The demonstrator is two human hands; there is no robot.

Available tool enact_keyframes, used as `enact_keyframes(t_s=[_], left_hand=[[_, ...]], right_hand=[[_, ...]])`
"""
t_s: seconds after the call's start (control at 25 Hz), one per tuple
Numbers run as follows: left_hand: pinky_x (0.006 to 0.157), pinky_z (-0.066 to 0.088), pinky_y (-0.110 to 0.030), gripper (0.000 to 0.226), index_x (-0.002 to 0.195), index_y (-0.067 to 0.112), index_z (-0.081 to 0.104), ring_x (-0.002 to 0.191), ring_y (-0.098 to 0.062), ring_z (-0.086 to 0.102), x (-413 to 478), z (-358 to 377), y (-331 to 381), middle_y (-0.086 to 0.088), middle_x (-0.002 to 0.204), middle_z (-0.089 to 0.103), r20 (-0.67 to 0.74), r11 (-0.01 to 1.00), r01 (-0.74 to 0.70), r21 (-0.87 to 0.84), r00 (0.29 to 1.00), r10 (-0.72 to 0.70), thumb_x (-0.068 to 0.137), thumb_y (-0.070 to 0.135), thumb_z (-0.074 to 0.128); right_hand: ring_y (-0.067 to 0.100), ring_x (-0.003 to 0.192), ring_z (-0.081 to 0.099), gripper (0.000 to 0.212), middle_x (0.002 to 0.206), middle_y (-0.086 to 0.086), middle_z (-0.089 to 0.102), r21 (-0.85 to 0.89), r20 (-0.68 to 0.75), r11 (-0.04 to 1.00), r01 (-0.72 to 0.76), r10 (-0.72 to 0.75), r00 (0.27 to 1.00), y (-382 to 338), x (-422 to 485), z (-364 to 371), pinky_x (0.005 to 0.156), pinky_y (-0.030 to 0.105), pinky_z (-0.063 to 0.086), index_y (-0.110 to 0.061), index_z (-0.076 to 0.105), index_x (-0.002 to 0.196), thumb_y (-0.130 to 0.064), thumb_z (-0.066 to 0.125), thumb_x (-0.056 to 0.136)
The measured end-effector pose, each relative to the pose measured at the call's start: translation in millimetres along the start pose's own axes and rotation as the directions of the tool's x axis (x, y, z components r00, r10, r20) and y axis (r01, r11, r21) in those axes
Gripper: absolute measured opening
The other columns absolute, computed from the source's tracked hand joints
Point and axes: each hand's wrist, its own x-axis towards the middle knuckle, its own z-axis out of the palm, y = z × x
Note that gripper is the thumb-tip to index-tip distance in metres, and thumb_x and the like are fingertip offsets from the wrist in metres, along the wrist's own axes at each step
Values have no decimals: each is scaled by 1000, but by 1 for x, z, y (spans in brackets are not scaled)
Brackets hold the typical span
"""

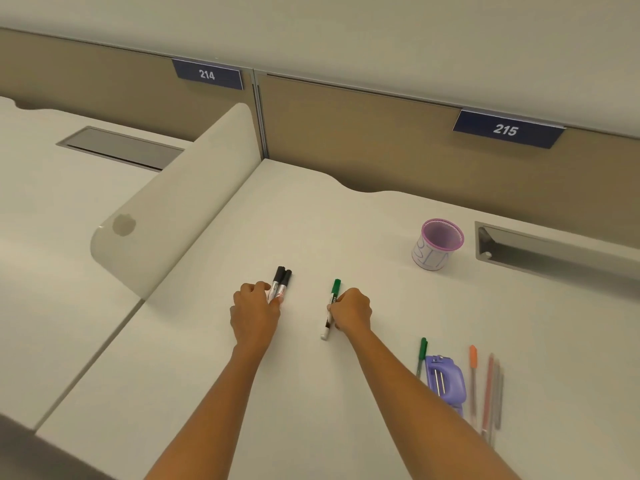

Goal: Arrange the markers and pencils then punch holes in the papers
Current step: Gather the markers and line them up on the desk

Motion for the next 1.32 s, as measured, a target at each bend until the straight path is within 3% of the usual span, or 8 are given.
enact_keyframes(t_s=[0.12,0.36,0.52,0.64,0.72,0.84,1.08,1.32], left_hand=[[82,45,-41,38,123,15,56,112,-29,50,8,-1,-6,-10,121,53,58,1000,18,-22,998,-17,90,32,59],[76,45,-35,39,123,16,57,106,-27,56,21,2,-11,-7,117,58,140,998,24,-51,990,-16,89,35,59],[70,41,-31,27,109,12,63,97,-28,59,28,2,-8,-6,107,62,168,997,39,-61,985,-28,89,31,59],[69,40,-32,5,91,19,60,81,-24,53,33,1,-8,-4,93,60,170,997,37,-66,985,-26,89,23,56],[68,40,-31,12,95,15,65,78,-22,51,35,1,-8,-6,95,65,153,997,27,-77,988,-15,90,20,55],[69,44,-30,24,110,12,67,89,-26,64,36,1,-8,-6,106,70,149,994,31,-104,989,-15,90,18,55],[71,45,-28,28,115,16,67,95,-24,66,36,3,-10,-3,110,71,152,986,46,-158,988,-21,88,19,60],[71,47,-33,17,100,16,69,82,-24,61,38,2,-11,-7,99,69,144,991,43,-127,989,-25,89,18,56]], right_hand=[[32,82,72,13,92,11,72,6,-3,1000,-3,3,1000,-6,3,9,74,40,61,-7,67,91,-10,65,79],[32,83,72,14,93,11,72,18,24,1000,10,-11,1000,-23,3,30,73,40,62,-8,69,91,-12,70,78],[31,87,71,18,97,11,71,37,43,999,29,-31,999,-33,1,40,73,35,59,-7,69,96,-15,71,80],[27,86,68,16,98,10,71,39,51,998,48,-50,997,-40,1,48,60,27,48,-5,69,98,-14,68,84],[27,84,69,14,97,10,72,46,50,997,63,-65,997,-45,1,55,61,29,51,-6,69,97,-12,66,85],[29,84,71,14,94,11,73,47,50,996,80,-82,995,-49,1,64,73,35,59,-7,71,95,-10,65,83],[29,83,72,20,93,11,73,59,51,994,88,-91,995,-52,2,72,74,41,61,-8,72,96,-7,65,78],[28,82,72,15,90,10,73,95,54,994,56,-61,997,-53,2,69,73,41,62,-7,71,92,-13,69,78]])
